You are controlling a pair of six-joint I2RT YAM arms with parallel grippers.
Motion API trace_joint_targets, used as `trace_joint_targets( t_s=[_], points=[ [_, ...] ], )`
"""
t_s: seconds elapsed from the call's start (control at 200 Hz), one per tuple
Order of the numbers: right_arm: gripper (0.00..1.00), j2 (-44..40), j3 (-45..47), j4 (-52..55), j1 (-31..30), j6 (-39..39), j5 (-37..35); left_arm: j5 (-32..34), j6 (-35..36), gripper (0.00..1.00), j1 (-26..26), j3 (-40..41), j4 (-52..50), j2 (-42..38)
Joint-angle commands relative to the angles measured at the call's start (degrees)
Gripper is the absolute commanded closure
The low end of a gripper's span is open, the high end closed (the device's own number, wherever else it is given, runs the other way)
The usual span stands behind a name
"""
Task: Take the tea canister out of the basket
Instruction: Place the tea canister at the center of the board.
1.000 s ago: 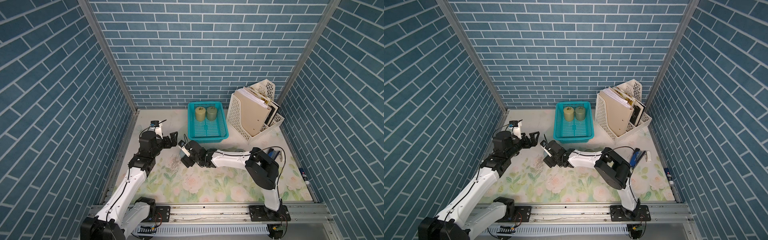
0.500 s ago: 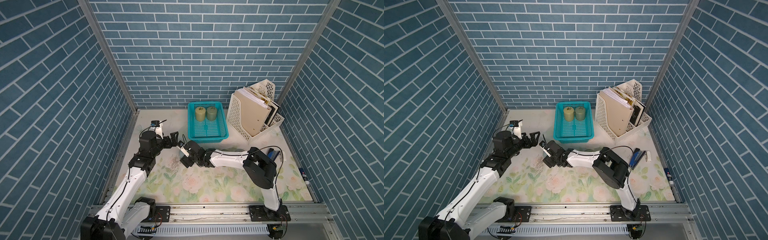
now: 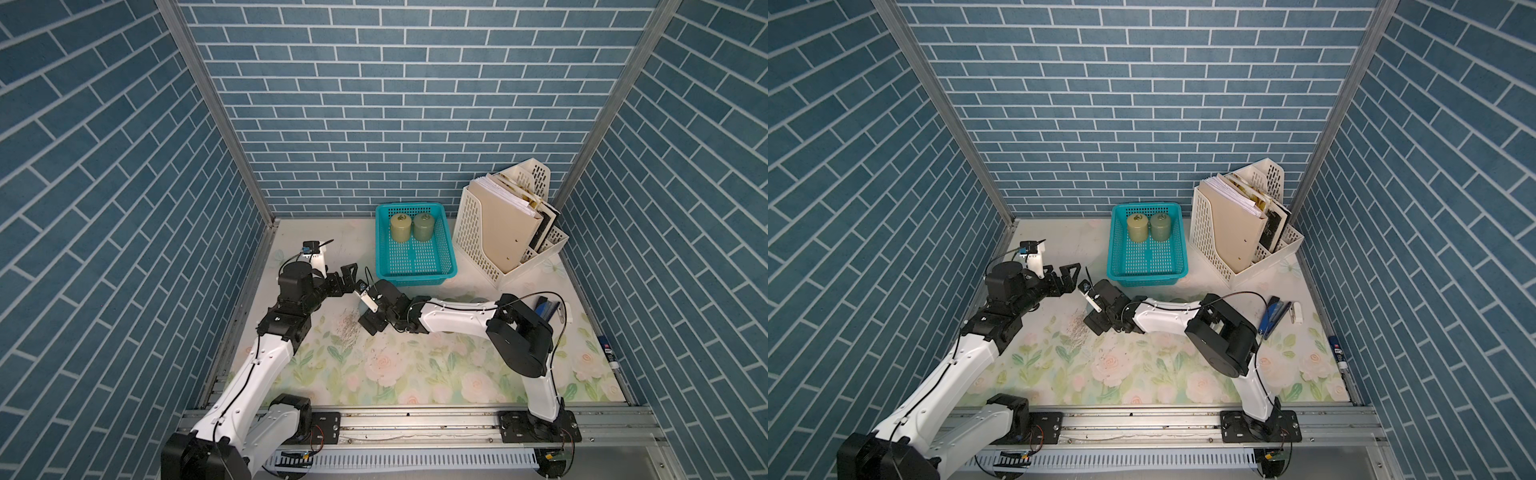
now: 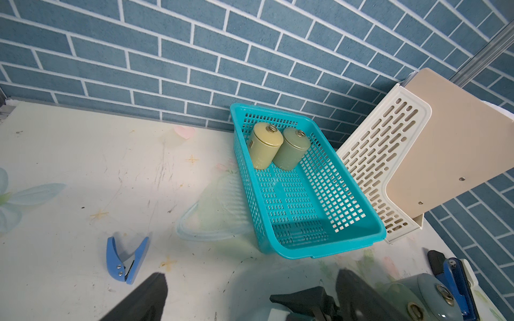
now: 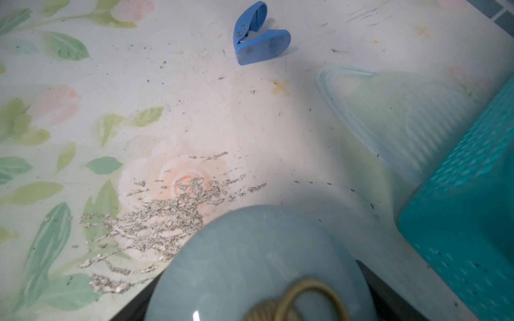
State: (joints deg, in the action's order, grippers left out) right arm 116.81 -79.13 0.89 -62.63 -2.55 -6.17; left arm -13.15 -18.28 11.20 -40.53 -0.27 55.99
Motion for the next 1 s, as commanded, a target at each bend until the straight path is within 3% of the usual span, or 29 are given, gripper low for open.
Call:
trace_joint_targets(
  t_s=[0.0,0.32,0.495,0.735,0.995],
  points=[
    [0.04,-0.7,-1.2,-0.5,-0.2,0.5,0.4,-0.4,-0.3,0.0,-0.3,-0.4,1.0,-0.3],
    [0.04,-9.3,-1.9,0.2,3.2,0.5,-2.0,2.2,-0.8,0.0,-0.6,-6.2,0.5,0.8],
    [0.04,-12.5,-3.4,1.4,8.5,-1.3,-2.5,-1.2,-1.4,0.0,-0.6,-8.8,3.0,5.8],
    [0.05,-9.7,-10.1,3.7,15.8,-3.6,-2.4,-3.3,-1.2,0.0,0.1,-9.7,6.6,11.5],
    [0.05,-2.4,-19.6,5.4,19.2,-4.1,-0.4,-2.6,-0.1,0.0,1.2,-9.2,7.4,12.6]
  ],
)
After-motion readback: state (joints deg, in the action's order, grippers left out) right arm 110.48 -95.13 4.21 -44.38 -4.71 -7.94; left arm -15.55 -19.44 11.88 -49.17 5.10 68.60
